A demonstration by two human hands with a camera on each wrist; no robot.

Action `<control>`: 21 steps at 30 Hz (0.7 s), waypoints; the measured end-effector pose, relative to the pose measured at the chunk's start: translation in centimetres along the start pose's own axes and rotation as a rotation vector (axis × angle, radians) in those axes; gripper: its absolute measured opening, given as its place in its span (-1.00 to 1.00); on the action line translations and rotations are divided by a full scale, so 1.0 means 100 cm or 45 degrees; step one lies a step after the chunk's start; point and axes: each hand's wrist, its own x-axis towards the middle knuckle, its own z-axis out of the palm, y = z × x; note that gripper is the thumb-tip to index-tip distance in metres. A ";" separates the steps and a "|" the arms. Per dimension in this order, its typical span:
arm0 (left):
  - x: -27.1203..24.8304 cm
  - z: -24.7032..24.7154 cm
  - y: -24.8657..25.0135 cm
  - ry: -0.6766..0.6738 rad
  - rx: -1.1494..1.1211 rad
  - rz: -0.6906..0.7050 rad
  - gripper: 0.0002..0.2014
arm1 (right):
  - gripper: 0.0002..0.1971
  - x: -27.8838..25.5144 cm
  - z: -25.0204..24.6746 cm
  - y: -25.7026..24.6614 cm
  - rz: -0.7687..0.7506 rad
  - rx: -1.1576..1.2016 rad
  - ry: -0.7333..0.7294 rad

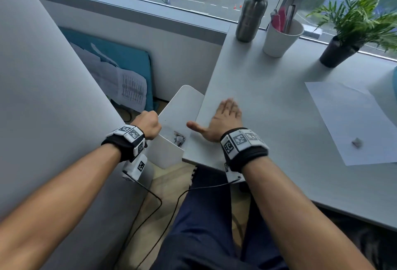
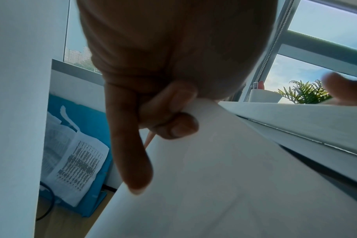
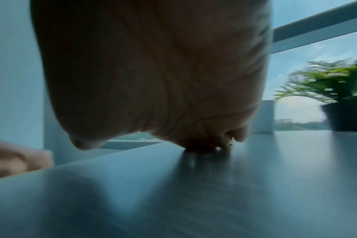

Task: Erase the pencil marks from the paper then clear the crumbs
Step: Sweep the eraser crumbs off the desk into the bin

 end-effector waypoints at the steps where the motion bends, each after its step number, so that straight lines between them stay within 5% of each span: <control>1: -0.001 0.000 0.000 -0.005 0.003 0.000 -0.82 | 0.41 -0.001 0.000 -0.016 -0.061 -0.018 -0.029; 7: -0.001 -0.003 -0.002 -0.054 -0.067 -0.002 -0.85 | 0.17 0.004 0.007 -0.083 -0.377 -0.206 -0.291; 12: 0.003 0.004 -0.014 -0.025 -0.103 -0.058 -0.65 | -0.38 0.012 -0.004 -0.094 -0.517 -0.245 -0.211; 17: 0.005 0.011 -0.019 0.008 -0.124 -0.043 -0.79 | -0.29 -0.004 -0.037 -0.048 -0.617 -0.146 -0.147; 21: 0.013 0.030 -0.028 -0.023 -0.198 -0.071 -0.77 | -0.11 -0.047 -0.050 0.026 -0.419 -0.032 -0.110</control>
